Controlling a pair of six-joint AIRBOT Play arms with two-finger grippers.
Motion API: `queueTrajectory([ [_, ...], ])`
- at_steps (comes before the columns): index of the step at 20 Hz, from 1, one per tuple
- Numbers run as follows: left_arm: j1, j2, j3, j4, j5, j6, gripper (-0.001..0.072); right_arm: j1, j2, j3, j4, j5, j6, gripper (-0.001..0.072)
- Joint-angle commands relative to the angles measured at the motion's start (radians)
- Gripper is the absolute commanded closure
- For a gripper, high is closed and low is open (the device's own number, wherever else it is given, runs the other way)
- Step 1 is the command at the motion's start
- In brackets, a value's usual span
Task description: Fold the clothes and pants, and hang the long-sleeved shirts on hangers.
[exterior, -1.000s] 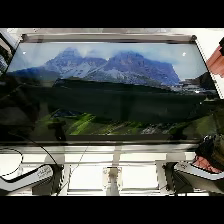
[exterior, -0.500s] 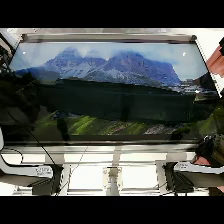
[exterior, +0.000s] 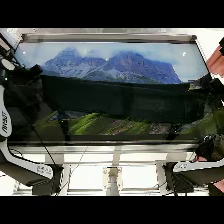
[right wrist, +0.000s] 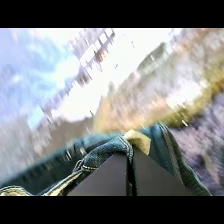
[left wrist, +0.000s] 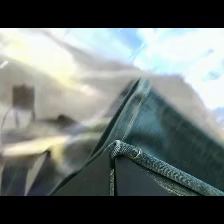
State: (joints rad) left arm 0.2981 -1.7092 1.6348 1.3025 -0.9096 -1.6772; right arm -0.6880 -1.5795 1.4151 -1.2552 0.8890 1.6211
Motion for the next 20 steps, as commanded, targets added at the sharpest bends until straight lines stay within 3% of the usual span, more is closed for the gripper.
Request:
queueTrajectory([
  [1,-0.042,-0.04,0.005,-0.029,0.122,0.005,0.0684,0.026,-0.037,0.001,0.0,-0.105,0.073,0.0701],
  [8,-0.063,-0.118,0.005,-0.081,0.135,0.001,0.0674,0.026,-0.097,0.001,0.001,-0.143,0.092,0.0701],
  [10,-0.064,-0.126,0.005,-0.082,0.146,0.001,0.0626,0.026,-0.108,0.001,0.005,-0.183,0.1,0.07],
  [16,-0.063,-0.126,0.007,-0.082,0.167,0.001,0.0625,0.026,-0.126,0.001,0.045,-0.264,0.089,0.0699],
  [17,-0.063,-0.126,0.007,-0.082,0.167,0.001,0.0621,0.026,-0.13,0.001,0.045,-0.267,0.087,0.0684],
  [18,-0.064,-0.126,0.007,-0.082,0.166,0.001,0.0592,0.026,-0.137,0.001,0.047,-0.266,0.087,0.0575],
  [19,-0.063,-0.126,0.007,-0.082,0.161,0.001,0.0459,0.026,-0.14,0.001,0.047,-0.261,0.087,0.0463],
  [20,-0.063,-0.125,0.007,-0.082,0.15,0.002,0.0393,0.026,-0.141,0.001,0.046,-0.255,0.087,0.0431],
])
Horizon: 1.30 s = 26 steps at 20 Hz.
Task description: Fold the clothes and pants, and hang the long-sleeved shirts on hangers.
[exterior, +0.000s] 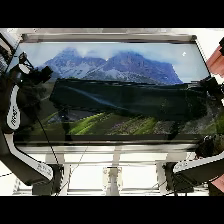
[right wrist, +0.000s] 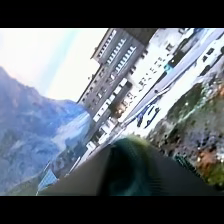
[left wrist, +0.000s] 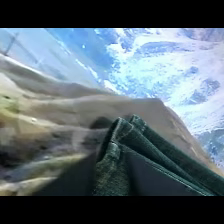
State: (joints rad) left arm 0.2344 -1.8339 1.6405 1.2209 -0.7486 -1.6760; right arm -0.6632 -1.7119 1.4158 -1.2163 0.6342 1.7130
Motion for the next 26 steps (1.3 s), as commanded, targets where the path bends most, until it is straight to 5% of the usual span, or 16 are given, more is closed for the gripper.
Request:
queueTrajectory([
  [1,0.002,0.0,0.002,0.001,-0.031,0.001,0.0392,0.001,-0.009,0.007,0.007,0.015,-0.005,0.0426],
  [4,0.02,0.001,0.003,0.001,-0.145,0.044,0.0377,-0.002,-0.009,0.084,-0.021,0.122,-0.005,0.0411],
  [7,0.058,0.001,0.003,0.001,-0.343,0.073,0.021,-0.002,-0.009,0.226,-0.018,0.31,-0.024,0.0374],
  [11,0.132,0.0,0.003,-0.003,-0.591,0.1,0.0182,0.016,-0.008,0.394,-0.007,0.601,-0.202,0.0374],
  [13,0.159,0.0,0.003,-0.024,-0.658,0.14,0.0067,0.022,-0.008,0.431,0.001,0.705,-0.244,0.0375],
  [17,0.175,-0.007,0.002,-0.105,-0.678,0.227,0.0067,0.024,-0.009,0.433,0.031,0.824,-0.243,0.0375],
  [26,0.147,-0.133,0.001,-0.16,-0.714,0.227,0.0069,0.024,-0.008,0.433,0.08,0.942,-0.243,0.0376],
])
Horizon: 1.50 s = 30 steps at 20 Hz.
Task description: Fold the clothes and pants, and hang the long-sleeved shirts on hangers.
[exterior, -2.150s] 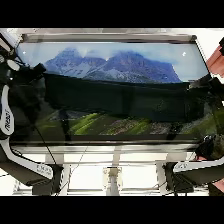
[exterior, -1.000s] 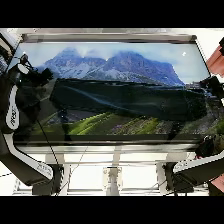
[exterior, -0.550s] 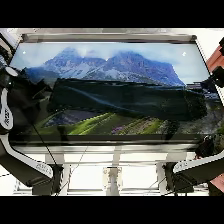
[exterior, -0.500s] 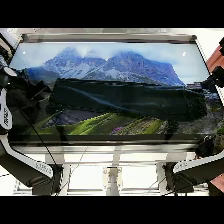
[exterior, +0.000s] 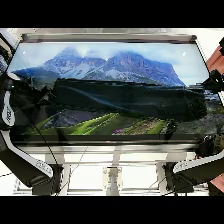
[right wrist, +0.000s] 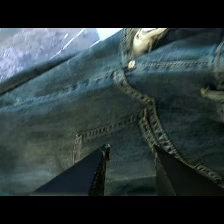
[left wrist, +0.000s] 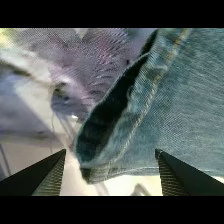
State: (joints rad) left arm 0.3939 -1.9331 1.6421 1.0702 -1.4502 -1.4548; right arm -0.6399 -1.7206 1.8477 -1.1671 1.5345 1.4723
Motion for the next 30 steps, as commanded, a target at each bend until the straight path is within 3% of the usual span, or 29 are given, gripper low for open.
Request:
queueTrajectory([
  [1,-0.02,-0.041,0.0,-0.009,-0.012,0.007,0.0071,0.001,0.0,0.002,0.047,0.043,-0.003,0.0376],
  [3,-0.031,-0.051,0.0,-0.009,-0.01,0.009,0.0075,0.012,0.0,0.001,0.057,0.044,-0.003,0.0377],
  [4,-0.037,-0.055,0.0,-0.009,-0.01,0.009,0.0154,0.023,0.0,0.001,0.056,0.043,-0.007,0.0376],
  [6,-0.05,-0.056,0.0,-0.009,-0.01,0.009,0.0531,0.055,0.0,0.002,0.056,0.043,-0.016,0.0377],
  [7,-0.055,-0.054,0.0,-0.01,-0.013,0.02,0.0681,0.074,0.0,0.002,0.057,0.044,-0.02,0.0377],
  [17,0.011,0.235,0.055,0.003,-0.035,0.051,0.0685,0.425,0.0,0.002,0.057,0.047,-0.103,0.0377],
  [21,-0.009,0.346,0.111,0.001,-0.039,0.119,0.0685,0.572,0.0,0.002,0.056,0.042,-0.129,0.0378],
  [25,-0.132,0.398,0.165,-0.002,-0.055,0.216,0.0685,0.667,0.0,0.002,0.056,0.042,-0.129,0.0377],
  [30,-0.391,0.385,0.236,0.0,-0.023,0.229,0.0685,0.689,0.0,0.002,0.055,0.068,-0.129,0.0378],
])
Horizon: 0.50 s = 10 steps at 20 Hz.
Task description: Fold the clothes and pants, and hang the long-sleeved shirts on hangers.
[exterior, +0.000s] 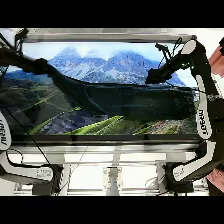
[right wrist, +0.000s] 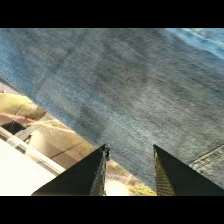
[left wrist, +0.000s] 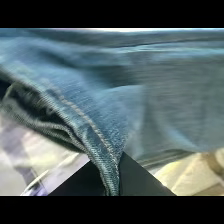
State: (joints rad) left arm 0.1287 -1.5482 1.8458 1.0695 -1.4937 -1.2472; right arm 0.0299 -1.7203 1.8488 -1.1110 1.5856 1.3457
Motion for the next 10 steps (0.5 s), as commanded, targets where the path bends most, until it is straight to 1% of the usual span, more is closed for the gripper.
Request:
queueTrajectory([
  [1,-0.174,-0.011,0.035,0.003,0.029,0.021,0.0685,0.014,0.0,0.0,-0.004,0.027,-0.002,0.0378],
  [3,-0.264,-0.05,0.035,0.003,0.033,0.016,0.0685,0.005,0.001,0.0,-0.005,0.052,-0.002,0.0378],
  [7,-0.394,-0.135,0.035,-0.001,0.04,0.003,0.0685,-0.018,0.004,-0.001,-0.022,0.064,-0.003,0.0382],
  [8,-0.409,-0.144,0.036,-0.001,0.058,0.002,0.0685,-0.015,0.004,-0.015,0.01,0.018,-0.001,0.044],
  [9,-0.414,-0.147,0.036,-0.002,0.088,0.001,0.0685,-0.002,0.004,-0.047,0.08,-0.051,-0.003,0.054],
  [10,-0.411,-0.144,0.038,-0.002,0.121,-0.022,0.0685,0.027,0.003,-0.094,0.17,-0.149,-0.017,0.0604],
])
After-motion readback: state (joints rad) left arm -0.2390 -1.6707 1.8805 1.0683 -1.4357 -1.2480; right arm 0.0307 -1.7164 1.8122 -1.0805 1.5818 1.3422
